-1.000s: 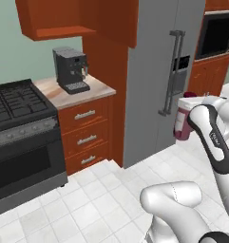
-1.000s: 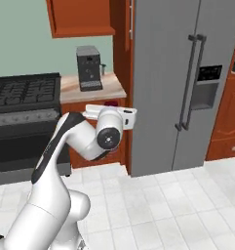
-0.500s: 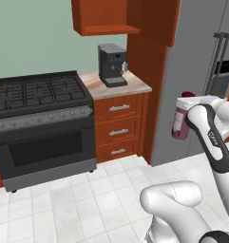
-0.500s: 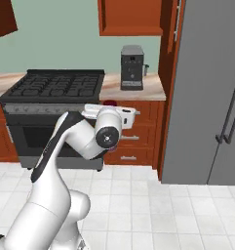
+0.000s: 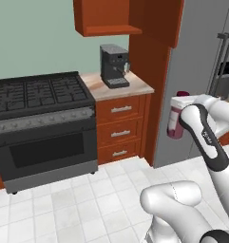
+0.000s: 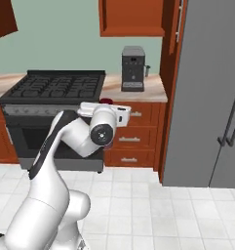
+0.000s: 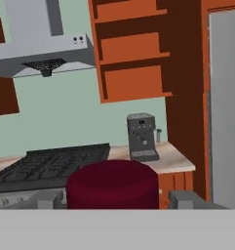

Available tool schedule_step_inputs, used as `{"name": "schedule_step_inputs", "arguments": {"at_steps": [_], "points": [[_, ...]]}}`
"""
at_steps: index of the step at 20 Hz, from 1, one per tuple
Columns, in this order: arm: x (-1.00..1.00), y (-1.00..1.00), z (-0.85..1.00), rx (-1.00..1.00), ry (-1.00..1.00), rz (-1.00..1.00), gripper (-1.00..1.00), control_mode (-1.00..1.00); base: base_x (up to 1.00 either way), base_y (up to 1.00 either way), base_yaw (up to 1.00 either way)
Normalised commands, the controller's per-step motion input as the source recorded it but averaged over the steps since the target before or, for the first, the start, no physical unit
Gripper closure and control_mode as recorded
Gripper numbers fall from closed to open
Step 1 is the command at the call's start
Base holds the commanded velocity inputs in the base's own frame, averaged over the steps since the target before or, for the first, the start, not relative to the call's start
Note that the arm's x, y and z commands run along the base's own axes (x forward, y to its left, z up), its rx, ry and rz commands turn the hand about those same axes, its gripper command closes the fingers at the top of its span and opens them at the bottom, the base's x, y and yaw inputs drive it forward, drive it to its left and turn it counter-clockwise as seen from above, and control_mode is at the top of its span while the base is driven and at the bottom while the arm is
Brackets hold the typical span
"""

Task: Pick the juice from the counter and place it in the open cabinet.

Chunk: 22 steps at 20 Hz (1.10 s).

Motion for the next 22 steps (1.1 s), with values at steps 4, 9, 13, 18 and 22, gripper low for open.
{"name": "schedule_step_inputs", "arguments": {"at_steps": [4,9,13,18,22], "points": [[0.0,0.0,0.0,0.0,0.0,0.0,1.0,1.0,0.91,0.15,-0.07],[0.0,0.0,0.0,0.0,0.0,0.0,1.0,1.0,0.99,0.11,-0.06],[0.0,0.0,0.0,0.0,0.0,0.0,1.0,1.0,0.84,0.09,-0.01],[0.0,0.0,0.0,0.0,0.0,0.0,1.0,1.0,0.69,0.05,0.0],[0.0,0.0,0.0,0.0,0.0,0.0,1.0,1.0,0.68,0.0,0.0]]}}
